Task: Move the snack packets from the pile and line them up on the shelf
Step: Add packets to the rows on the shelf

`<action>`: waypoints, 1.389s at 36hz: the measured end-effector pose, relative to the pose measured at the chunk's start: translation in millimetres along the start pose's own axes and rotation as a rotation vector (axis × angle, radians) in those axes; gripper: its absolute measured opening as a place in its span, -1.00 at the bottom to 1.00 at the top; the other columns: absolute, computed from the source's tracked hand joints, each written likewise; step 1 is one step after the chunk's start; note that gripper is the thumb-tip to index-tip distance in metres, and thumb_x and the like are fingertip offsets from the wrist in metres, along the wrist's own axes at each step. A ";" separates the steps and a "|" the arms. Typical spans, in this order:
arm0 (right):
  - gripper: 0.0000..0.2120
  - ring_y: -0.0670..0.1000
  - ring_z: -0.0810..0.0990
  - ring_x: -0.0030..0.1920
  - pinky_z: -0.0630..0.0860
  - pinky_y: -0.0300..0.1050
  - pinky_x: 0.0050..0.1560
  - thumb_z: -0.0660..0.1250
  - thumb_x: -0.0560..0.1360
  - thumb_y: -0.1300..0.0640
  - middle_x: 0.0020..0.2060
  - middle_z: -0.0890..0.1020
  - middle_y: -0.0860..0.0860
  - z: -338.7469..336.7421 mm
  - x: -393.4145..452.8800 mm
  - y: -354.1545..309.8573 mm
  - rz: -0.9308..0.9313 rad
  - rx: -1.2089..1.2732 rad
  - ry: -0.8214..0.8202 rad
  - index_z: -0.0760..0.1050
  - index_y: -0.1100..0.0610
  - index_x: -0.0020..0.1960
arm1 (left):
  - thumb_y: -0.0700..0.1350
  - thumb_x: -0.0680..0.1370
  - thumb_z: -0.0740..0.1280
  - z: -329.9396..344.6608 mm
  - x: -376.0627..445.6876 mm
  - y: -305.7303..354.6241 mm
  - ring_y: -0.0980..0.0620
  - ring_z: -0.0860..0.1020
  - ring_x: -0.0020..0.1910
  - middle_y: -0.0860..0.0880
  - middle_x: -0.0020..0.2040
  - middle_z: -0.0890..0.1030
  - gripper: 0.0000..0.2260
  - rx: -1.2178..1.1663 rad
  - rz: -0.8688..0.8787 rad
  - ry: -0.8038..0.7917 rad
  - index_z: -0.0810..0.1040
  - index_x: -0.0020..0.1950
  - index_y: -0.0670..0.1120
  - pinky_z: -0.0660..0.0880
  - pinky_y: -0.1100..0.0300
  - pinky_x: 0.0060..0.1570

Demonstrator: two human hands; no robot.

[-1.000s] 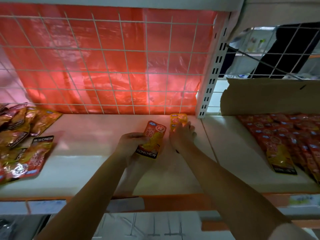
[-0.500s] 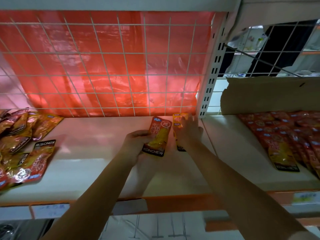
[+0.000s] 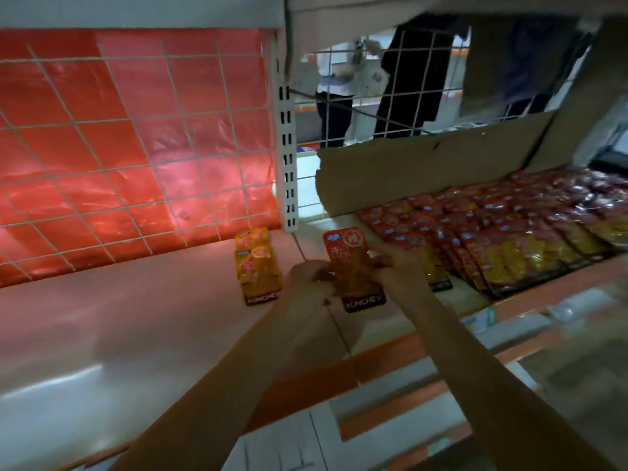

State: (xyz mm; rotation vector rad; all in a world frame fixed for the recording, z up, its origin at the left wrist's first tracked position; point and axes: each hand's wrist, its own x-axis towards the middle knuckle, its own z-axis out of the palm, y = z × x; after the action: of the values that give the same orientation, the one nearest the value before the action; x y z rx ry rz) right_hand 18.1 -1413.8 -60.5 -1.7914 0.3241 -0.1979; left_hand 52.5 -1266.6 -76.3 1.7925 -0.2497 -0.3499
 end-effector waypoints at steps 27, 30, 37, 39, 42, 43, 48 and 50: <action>-0.62 0.17 0.29 0.29 0.21 -0.10 0.26 0.22 0.44 0.39 0.24 0.44 0.17 -15.5 -2.2 25.2 -0.224 -0.895 0.275 0.51 0.26 0.23 | -0.08 0.61 0.16 -1.2 -1.0 0.7 -0.04 0.44 0.23 -0.04 0.28 0.48 -0.68 0.967 0.405 0.001 0.42 0.36 -0.04 0.37 0.17 0.15; -0.61 0.10 0.35 0.26 0.29 -0.19 0.20 0.20 0.45 0.41 0.22 0.47 0.12 26.8 -4.6 17.7 -0.349 -0.846 0.170 0.51 0.22 0.24 | -0.09 0.61 0.17 -28.8 -12.8 -2.5 -0.04 0.45 0.23 -0.04 0.28 0.49 -0.68 0.962 0.383 0.062 0.43 0.36 -0.05 0.39 0.14 0.14; -0.71 0.24 0.58 -0.36 0.57 -0.01 -0.34 0.25 0.05 0.32 -0.30 0.61 0.18 140.0 -12.8 -2.9 -0.624 -0.884 -0.053 0.60 0.26 -0.25 | -0.07 0.51 0.16 -124.0 -52.6 -27.9 -0.20 0.59 -0.03 -0.12 0.01 0.61 -0.70 1.018 0.268 0.259 0.58 0.15 -0.08 0.54 0.02 -0.12; -0.71 0.21 0.61 -0.32 0.59 -0.03 -0.29 0.23 0.09 0.30 -0.30 0.62 0.15 176.9 -21.2 -10.4 -0.678 -0.905 -0.090 0.61 0.21 -0.24 | -0.09 0.52 0.18 -157.6 -72.6 -37.0 -0.20 0.58 -0.02 -0.14 0.03 0.62 -0.70 1.000 0.219 0.291 0.60 0.14 -0.10 0.52 0.01 -0.05; -0.70 0.21 0.61 -0.27 0.60 -0.02 -0.24 0.17 0.21 0.29 -0.27 0.61 0.13 234.1 -36.3 -21.3 -0.747 -0.848 -0.152 0.63 0.21 -0.18 | -0.09 0.59 0.17 -212.1 -101.9 -53.5 -0.08 0.49 0.18 -0.06 0.23 0.54 -0.70 1.070 0.184 0.348 0.49 0.30 -0.05 0.42 0.11 0.15; -0.70 0.24 0.60 -0.20 0.58 0.01 -0.15 0.21 0.24 0.32 -0.20 0.62 0.15 253.4 -44.1 -27.3 -0.701 -0.829 -0.202 0.64 0.22 -0.12 | -0.08 0.60 0.16 -230.4 -111.4 -58.4 -0.06 0.47 0.20 -0.04 0.25 0.52 -0.69 1.073 0.165 0.360 0.46 0.33 -0.04 0.40 0.13 0.16; -0.66 0.18 0.46 0.12 0.35 -0.05 0.16 0.26 0.40 0.33 0.09 0.58 0.15 350.5 -86.4 -51.3 -0.644 -0.782 -0.343 0.58 0.21 0.15 | -0.08 0.60 0.14 -320.8 -164.8 -83.8 -0.06 0.49 0.18 -0.04 0.23 0.51 -0.68 1.088 0.034 0.417 0.43 0.35 -0.02 0.43 0.09 0.13; -0.68 0.15 0.49 0.07 0.39 -0.06 0.11 0.26 0.38 0.32 0.04 0.60 0.12 387.5 -102.5 -56.4 -0.664 -0.738 -0.374 0.61 0.20 0.09 | -0.09 0.58 0.18 -355.7 -187.6 -93.3 -0.09 0.52 0.15 -0.05 0.18 0.55 -0.69 1.091 0.011 0.460 0.48 0.31 -0.03 0.45 0.06 0.10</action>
State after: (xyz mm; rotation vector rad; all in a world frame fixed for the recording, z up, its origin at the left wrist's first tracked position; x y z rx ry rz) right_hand 45.2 -1011.4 -96.0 -2.5678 -0.5526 -0.2148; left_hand 6.2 -856.4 -67.8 2.8682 -0.1179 0.2940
